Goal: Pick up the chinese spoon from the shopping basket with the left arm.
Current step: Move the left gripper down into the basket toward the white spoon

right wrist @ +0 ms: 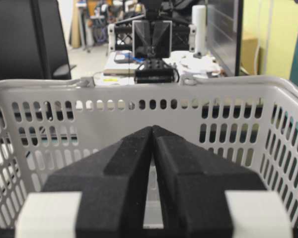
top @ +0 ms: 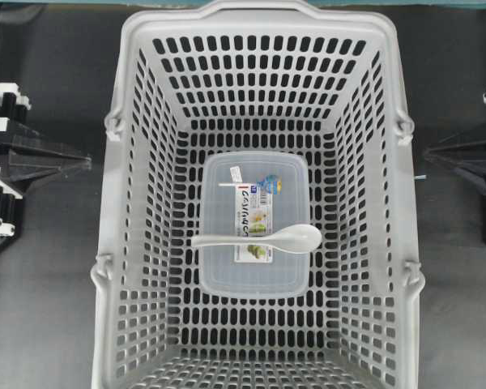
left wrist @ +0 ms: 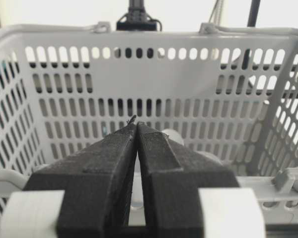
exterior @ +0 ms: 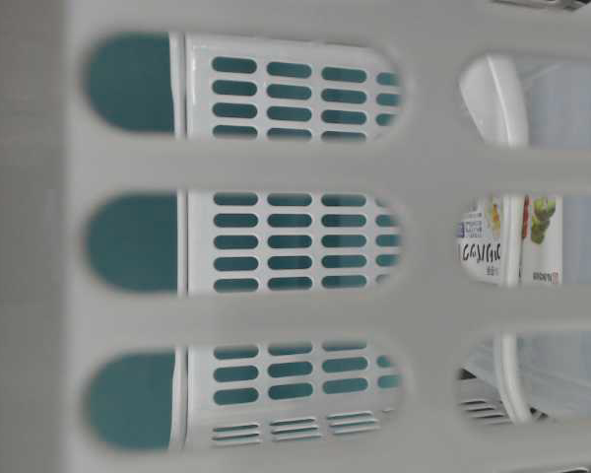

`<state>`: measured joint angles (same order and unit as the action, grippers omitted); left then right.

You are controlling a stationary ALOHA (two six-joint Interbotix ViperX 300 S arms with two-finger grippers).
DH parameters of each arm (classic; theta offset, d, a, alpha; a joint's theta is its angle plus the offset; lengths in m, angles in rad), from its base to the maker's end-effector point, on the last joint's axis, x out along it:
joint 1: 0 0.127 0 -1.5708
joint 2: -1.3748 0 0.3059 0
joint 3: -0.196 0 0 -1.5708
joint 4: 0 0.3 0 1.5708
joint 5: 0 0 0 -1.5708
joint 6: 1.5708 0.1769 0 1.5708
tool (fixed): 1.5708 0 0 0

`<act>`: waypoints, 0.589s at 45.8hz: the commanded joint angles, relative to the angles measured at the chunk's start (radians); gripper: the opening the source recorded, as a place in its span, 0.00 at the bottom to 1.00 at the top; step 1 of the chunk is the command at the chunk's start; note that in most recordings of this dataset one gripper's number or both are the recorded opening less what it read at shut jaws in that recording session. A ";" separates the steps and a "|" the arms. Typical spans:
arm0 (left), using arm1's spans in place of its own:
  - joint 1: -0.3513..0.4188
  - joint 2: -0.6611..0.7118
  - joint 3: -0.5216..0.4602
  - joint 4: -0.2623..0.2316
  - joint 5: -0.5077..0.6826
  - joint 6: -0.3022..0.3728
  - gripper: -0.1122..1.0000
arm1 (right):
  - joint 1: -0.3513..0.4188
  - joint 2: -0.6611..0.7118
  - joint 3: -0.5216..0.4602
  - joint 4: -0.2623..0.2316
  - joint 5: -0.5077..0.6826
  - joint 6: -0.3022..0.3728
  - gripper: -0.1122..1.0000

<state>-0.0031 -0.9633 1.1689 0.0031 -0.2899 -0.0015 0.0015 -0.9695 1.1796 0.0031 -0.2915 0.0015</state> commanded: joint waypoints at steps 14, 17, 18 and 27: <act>-0.008 0.052 -0.239 0.040 0.388 -0.048 0.11 | 0.000 -0.005 -0.008 0.005 0.038 0.003 0.10; -0.015 0.094 -0.304 0.040 0.457 -0.046 0.11 | 0.000 -0.008 -0.008 0.005 0.048 0.003 0.10; -0.018 0.107 -0.322 0.040 0.477 -0.041 0.11 | 0.000 -0.009 -0.008 0.005 0.051 0.003 0.10; -0.046 0.295 -0.549 0.040 0.695 -0.037 0.11 | 0.000 -0.018 -0.011 0.005 0.055 0.005 0.10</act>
<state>-0.0383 -0.7455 0.7378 0.0399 0.3206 -0.0399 0.0031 -0.9925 1.1812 0.0046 -0.2301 0.0031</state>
